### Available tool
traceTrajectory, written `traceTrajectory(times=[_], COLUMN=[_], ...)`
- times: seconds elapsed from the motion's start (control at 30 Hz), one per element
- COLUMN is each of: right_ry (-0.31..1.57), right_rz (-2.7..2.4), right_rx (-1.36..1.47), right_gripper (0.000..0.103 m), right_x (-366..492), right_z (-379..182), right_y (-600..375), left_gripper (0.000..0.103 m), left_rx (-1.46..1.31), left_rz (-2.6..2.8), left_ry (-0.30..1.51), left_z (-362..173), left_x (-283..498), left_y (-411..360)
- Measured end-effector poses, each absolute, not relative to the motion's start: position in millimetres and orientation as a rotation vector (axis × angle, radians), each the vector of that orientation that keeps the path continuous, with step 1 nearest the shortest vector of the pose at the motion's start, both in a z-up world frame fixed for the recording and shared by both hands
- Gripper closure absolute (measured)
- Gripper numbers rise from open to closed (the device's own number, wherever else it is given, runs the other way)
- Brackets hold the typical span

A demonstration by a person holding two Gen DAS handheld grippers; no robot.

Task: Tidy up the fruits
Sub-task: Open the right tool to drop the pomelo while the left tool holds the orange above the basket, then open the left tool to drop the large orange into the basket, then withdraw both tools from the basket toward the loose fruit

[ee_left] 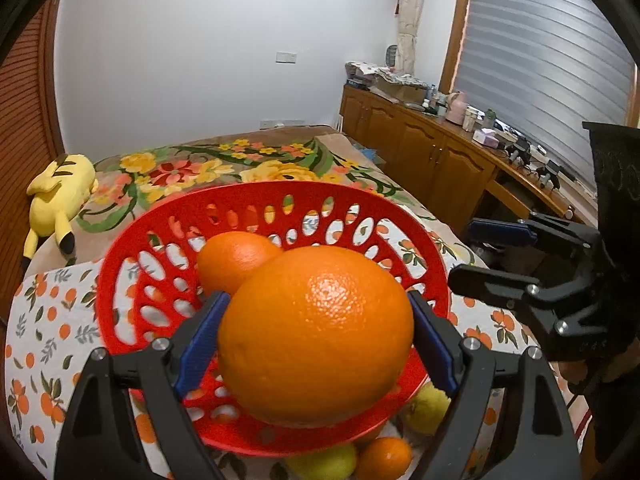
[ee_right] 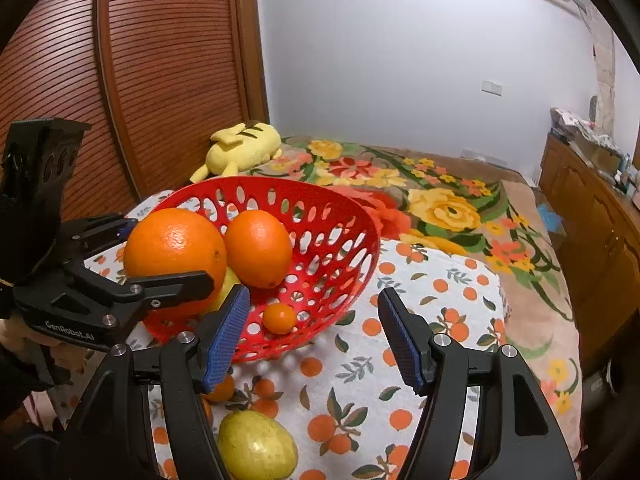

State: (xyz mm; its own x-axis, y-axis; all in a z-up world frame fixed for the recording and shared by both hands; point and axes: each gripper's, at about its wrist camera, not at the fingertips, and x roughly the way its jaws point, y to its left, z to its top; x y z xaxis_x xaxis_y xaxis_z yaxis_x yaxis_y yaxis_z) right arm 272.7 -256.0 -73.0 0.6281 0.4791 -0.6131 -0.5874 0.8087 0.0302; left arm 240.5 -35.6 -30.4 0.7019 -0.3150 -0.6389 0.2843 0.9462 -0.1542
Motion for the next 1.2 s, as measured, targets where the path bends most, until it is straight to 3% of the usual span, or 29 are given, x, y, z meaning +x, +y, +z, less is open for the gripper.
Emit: traceTrajectory(times=[0.57, 0.7, 1.2], right_ry=[0.642, 0.629, 0.608], right_rz=[0.587, 0.591, 0.557], right_rx=[-0.130, -0.118, -0.064], right_gripper=[0.034, 0.033, 0.030], right_x=[255.2, 247.1, 186.1], right_z=[-73.7, -70.6, -79.7], right_y=[-281.3, -282.7, -284.1], left_gripper=[0.016, 0.011, 0.011], left_rx=[0.018, 0.007, -0.023], left_rz=[-0.310, -0.306, -0.279], left_ry=[0.810, 0.734, 0.617], left_z=[-50.5, -35.9, -6.4], left_x=[253.3, 245.0, 163.7], left_y=[-68.8, -66.8, -39.4])
